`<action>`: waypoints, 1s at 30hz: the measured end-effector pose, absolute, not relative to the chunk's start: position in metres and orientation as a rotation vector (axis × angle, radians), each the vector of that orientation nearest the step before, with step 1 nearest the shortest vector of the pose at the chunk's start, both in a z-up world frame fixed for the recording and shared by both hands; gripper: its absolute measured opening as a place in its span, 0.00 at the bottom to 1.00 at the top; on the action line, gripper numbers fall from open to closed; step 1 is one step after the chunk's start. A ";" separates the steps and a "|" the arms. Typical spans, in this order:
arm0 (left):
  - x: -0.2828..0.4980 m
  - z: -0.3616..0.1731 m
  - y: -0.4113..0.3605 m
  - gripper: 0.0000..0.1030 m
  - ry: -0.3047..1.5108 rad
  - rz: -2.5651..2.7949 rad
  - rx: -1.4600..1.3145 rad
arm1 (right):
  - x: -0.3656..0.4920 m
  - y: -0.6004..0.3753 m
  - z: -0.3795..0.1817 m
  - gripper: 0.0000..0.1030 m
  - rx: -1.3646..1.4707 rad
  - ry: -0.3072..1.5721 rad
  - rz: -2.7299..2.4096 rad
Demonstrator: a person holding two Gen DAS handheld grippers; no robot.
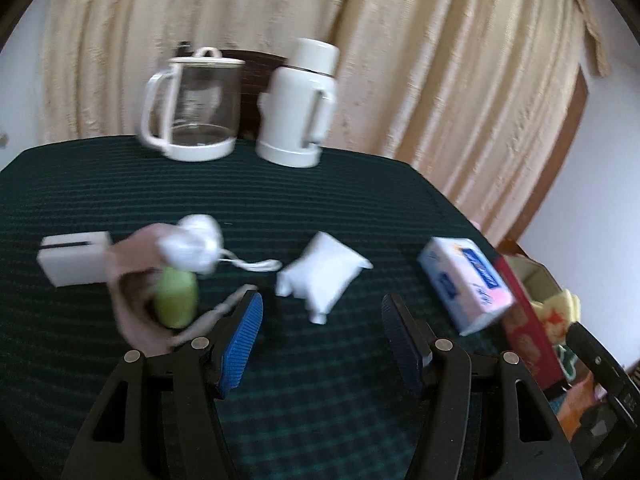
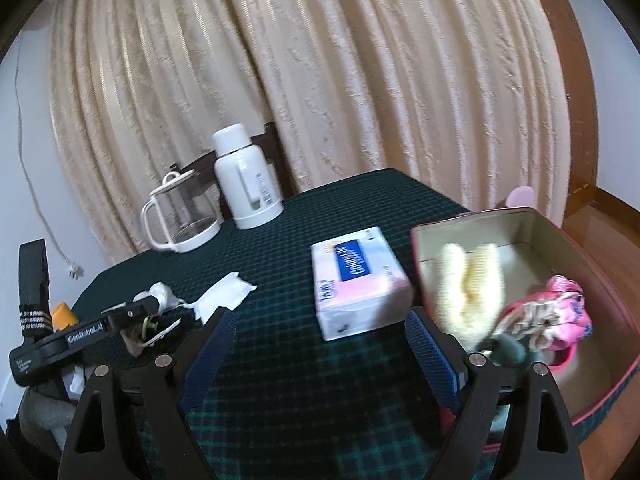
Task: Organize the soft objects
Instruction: 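Move both grippers back toward the remaining table items, then grasp the mauve cloth with the left gripper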
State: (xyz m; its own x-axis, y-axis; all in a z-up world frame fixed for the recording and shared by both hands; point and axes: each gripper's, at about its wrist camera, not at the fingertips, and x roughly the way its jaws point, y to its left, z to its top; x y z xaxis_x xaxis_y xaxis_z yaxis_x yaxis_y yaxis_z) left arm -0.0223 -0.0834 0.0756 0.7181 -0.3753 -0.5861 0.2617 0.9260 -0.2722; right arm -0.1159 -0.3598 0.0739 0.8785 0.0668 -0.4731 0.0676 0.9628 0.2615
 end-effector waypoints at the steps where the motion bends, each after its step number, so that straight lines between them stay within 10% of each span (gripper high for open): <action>1: -0.022 0.075 -0.075 0.61 0.681 -0.336 -0.180 | -0.115 -0.357 0.073 0.87 0.273 0.503 0.004; 30: 0.025 0.013 0.032 0.54 0.805 -0.036 -0.309 | -0.070 -0.284 0.058 0.87 0.207 0.633 0.170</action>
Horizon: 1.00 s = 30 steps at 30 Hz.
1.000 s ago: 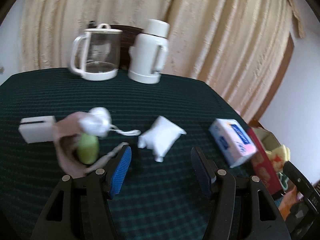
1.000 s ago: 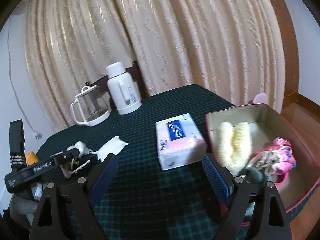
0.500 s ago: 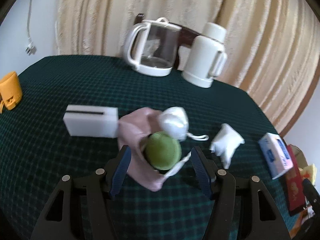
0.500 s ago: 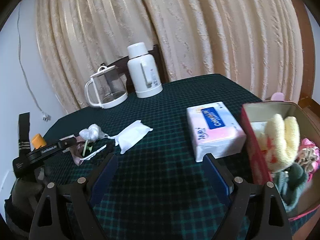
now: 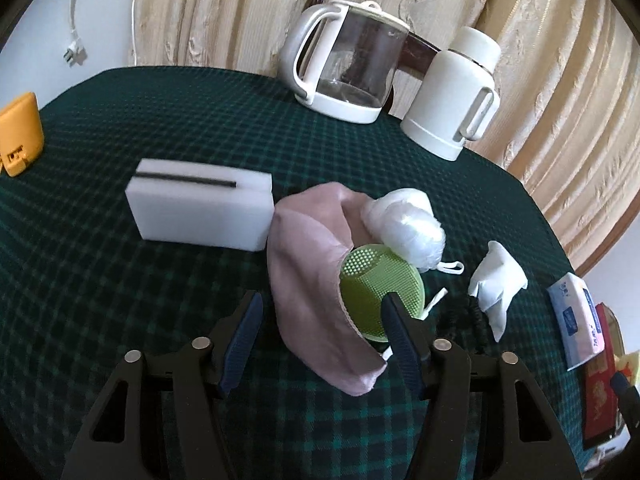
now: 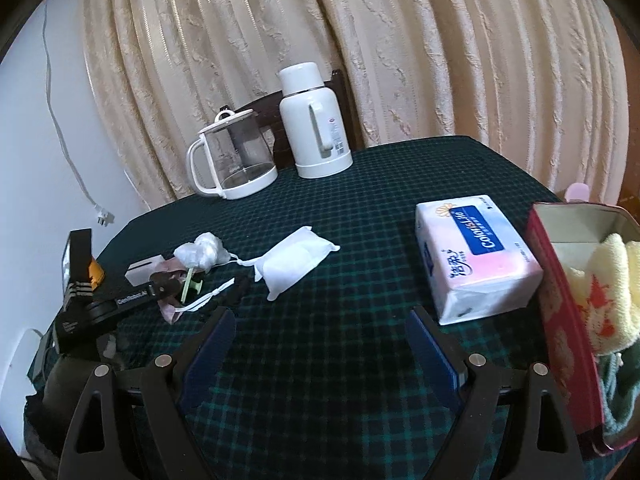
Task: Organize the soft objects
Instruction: 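Grasp the mauve cloth with the left gripper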
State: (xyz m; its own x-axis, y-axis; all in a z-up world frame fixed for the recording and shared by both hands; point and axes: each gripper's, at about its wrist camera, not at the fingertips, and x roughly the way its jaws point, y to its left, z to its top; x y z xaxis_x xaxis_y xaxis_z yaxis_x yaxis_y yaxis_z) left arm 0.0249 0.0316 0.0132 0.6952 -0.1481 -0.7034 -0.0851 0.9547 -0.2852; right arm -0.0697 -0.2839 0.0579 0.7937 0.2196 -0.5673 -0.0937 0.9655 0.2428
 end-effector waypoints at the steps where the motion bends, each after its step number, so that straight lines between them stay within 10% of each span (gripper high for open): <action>1: 0.026 0.011 0.032 0.47 0.810 -0.037 -0.313 | -0.069 -0.282 0.057 0.87 0.202 0.635 0.175; 8: 0.030 0.005 0.037 0.10 0.821 -0.059 -0.351 | -0.062 -0.271 0.052 0.87 0.187 0.654 0.195; 30: -0.032 0.088 0.046 0.07 0.547 -0.134 -0.342 | -0.053 -0.243 0.052 0.87 0.161 0.683 0.239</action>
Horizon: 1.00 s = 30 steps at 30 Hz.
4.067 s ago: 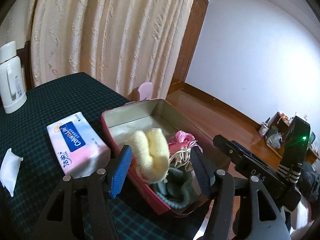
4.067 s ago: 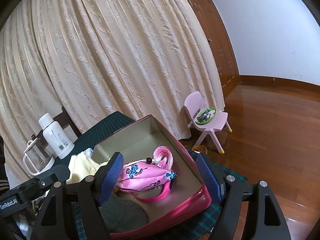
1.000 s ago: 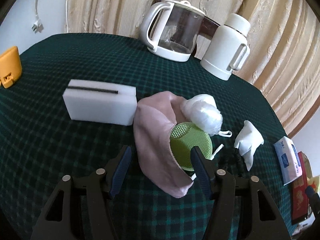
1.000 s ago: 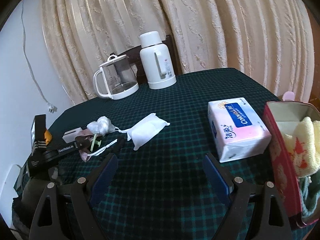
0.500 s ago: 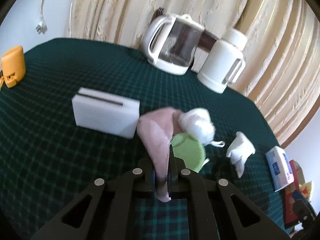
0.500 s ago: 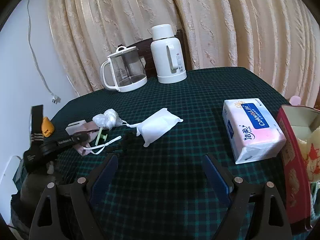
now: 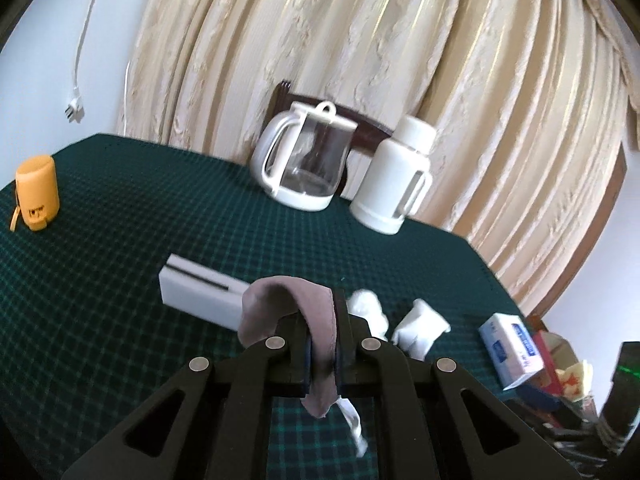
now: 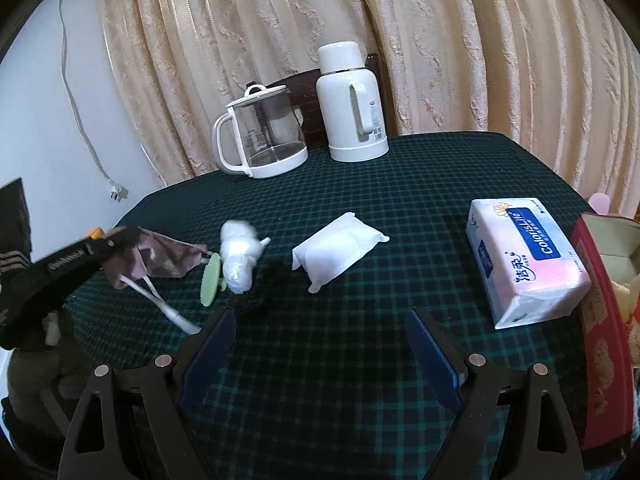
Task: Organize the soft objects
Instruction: 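Grasp the mauve cloth with the left gripper, then grasp the white puff with the right gripper while the left holds the cloth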
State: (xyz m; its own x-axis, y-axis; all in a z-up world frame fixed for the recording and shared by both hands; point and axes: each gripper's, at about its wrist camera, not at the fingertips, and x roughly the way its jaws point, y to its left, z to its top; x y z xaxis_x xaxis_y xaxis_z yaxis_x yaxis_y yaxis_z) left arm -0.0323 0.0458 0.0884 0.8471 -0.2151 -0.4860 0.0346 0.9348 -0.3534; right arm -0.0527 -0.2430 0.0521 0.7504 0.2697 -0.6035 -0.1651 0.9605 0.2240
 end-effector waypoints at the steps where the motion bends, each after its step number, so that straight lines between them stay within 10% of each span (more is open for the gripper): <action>1: -0.035 0.092 0.047 0.07 0.535 -0.140 -0.344 | -0.052 -0.242 0.052 0.87 0.162 0.687 0.243; 30: -0.070 0.135 0.081 0.07 0.387 -0.192 -0.406 | 0.035 -0.178 0.042 0.87 0.134 0.853 0.339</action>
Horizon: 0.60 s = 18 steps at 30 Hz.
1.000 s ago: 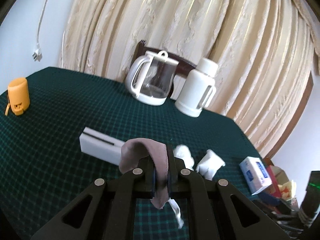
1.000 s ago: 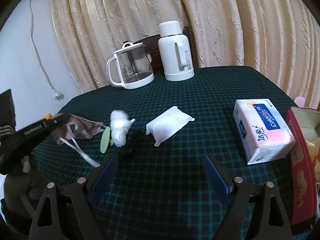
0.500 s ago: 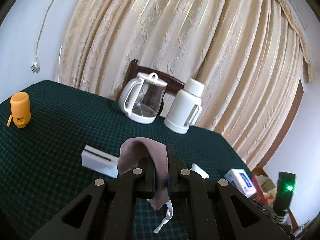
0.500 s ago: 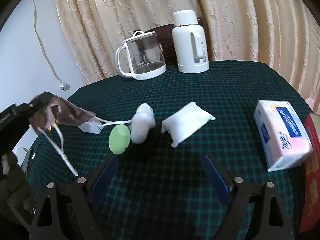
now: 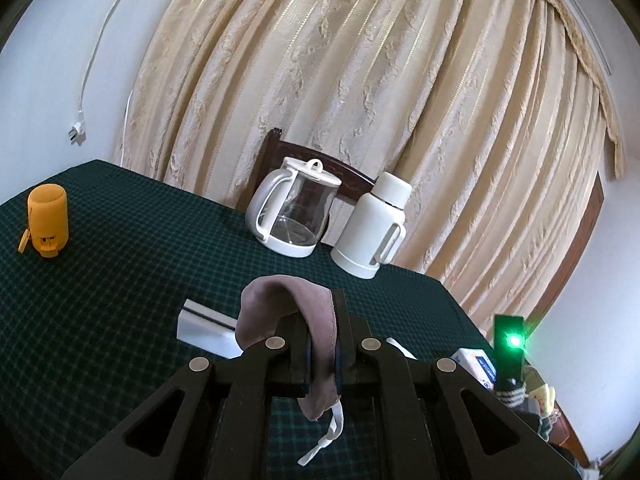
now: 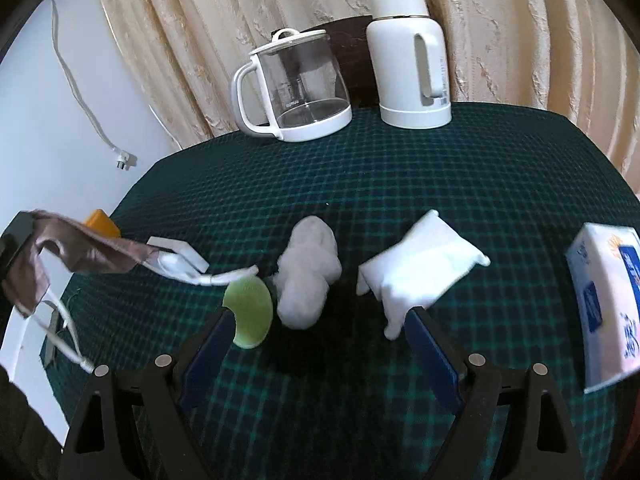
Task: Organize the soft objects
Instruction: 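Grasp the white puff with the right gripper while the left holds the cloth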
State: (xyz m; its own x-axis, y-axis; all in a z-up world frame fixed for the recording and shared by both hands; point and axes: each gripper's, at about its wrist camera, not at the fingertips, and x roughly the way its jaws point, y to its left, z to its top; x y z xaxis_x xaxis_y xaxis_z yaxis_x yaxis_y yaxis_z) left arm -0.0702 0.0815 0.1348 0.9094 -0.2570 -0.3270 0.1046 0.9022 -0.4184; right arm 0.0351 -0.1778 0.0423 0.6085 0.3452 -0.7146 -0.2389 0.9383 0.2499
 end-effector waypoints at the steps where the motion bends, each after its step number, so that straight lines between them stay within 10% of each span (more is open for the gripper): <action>1: -0.070 0.134 0.082 0.07 0.389 -0.193 -0.408 | 0.039 -0.175 0.043 0.86 0.127 0.853 0.336; 18: -0.067 0.129 0.090 0.07 0.405 -0.196 -0.421 | 0.088 -0.148 0.015 0.53 0.139 0.941 0.357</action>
State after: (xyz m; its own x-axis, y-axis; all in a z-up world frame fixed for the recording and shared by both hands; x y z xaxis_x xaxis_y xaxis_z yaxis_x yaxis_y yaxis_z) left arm -0.0668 0.0898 0.1288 0.9020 -0.2667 -0.3396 0.1015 0.8953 -0.4337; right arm 0.0880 -0.1483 0.0148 0.5356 0.3585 -0.7646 -0.2388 0.9328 0.2701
